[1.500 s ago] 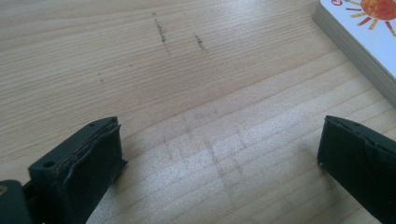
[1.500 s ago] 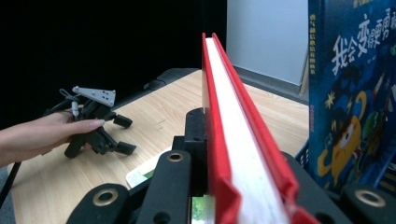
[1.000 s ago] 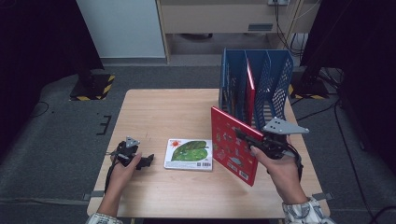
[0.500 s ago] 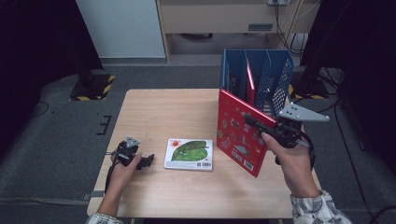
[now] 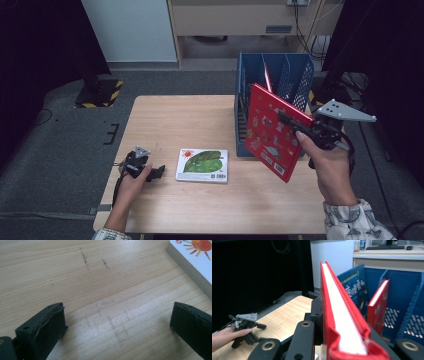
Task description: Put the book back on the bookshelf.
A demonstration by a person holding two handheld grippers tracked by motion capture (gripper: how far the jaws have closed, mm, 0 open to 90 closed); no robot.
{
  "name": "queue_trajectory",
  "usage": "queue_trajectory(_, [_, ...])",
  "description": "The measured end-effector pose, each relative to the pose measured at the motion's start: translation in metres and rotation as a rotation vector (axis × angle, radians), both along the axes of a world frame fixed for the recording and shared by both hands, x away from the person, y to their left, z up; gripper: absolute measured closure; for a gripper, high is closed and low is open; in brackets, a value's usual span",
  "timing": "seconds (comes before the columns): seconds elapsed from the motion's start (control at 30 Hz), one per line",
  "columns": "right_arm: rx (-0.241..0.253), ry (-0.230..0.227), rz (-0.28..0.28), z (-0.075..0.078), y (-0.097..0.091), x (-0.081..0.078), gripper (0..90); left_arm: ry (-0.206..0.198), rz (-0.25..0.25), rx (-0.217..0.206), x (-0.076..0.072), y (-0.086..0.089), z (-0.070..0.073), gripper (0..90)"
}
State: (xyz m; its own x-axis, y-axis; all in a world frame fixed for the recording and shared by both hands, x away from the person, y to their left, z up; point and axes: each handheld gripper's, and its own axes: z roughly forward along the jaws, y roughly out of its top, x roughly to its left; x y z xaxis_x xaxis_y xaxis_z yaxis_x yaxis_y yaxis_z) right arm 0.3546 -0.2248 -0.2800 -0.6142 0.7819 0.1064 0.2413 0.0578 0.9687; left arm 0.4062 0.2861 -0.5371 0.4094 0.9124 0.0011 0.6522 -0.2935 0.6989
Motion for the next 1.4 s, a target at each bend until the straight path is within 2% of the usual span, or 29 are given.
queue_trajectory(0.37, [0.014,0.009,-0.085,0.003,-0.024,0.007,79.2,0.003,-0.004,0.005,0.000,0.000,0.000,0.0])
queue_trajectory(0.87, [-0.008,0.007,-0.149,0.003,-0.042,0.007,79.2,0.003,-0.007,0.007,0.000,0.000,0.000,0.0])
queue_trajectory(1.03, [-0.004,0.012,-0.172,0.003,-0.046,0.011,79.2,0.003,-0.007,0.007,0.000,-0.001,0.000,0.0])
queue_trajectory(1.4, [-0.045,0.006,-0.213,0.010,-0.043,0.028,79.2,0.002,-0.009,0.007,0.000,-0.001,0.000,0.0])
